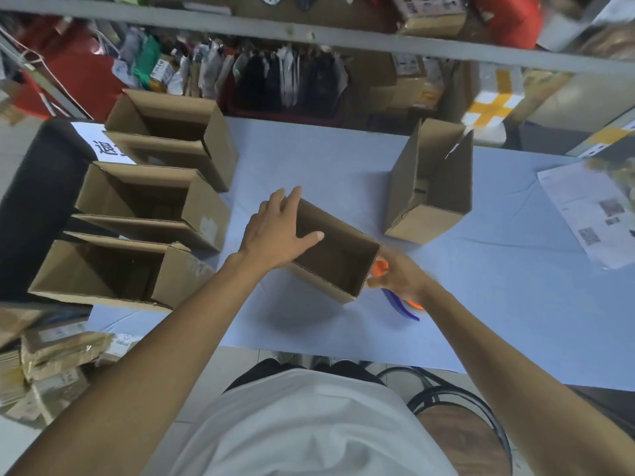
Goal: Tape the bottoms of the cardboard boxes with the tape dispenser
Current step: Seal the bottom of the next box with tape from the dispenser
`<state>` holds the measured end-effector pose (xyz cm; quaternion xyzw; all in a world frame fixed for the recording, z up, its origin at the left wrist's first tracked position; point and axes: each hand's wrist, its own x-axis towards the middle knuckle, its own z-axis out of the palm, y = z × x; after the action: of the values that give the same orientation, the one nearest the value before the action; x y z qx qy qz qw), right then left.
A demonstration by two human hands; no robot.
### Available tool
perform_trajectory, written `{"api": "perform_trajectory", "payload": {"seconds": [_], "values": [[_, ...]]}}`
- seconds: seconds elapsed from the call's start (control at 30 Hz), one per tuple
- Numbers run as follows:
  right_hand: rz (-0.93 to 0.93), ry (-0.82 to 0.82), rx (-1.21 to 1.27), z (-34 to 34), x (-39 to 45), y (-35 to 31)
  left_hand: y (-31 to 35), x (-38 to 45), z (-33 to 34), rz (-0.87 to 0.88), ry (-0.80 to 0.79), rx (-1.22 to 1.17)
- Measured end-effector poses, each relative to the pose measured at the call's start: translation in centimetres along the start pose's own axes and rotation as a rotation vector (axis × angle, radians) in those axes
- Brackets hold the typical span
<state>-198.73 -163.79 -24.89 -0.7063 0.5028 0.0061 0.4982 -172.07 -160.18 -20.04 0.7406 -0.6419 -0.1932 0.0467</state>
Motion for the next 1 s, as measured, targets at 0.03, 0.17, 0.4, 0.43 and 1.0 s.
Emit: {"api": "perform_trajectory", "payload": {"seconds": [0.03,0.17,0.4,0.43,1.0], "values": [[-0.011,-0.01,0.014,0.0,0.1,0.1,0.4,-0.3,-0.1,0.045,0.022,0.089],[-0.017,0.043,0.0,0.1,0.2,0.3,4.8,-3.9,2.4,0.276,0.051,0.237],[-0.042,0.065,-0.025,0.6,-0.1,0.3,8.6,-6.9,4.6,0.358,0.153,0.214],[-0.043,0.058,0.009,0.5,-0.1,0.5,8.4,-6.6,3.7,0.408,0.203,0.116],[-0.164,0.164,0.474,1.2,0.7,-8.7,-0.2,-1.7,-4.0,0.191,0.063,0.043]]}}
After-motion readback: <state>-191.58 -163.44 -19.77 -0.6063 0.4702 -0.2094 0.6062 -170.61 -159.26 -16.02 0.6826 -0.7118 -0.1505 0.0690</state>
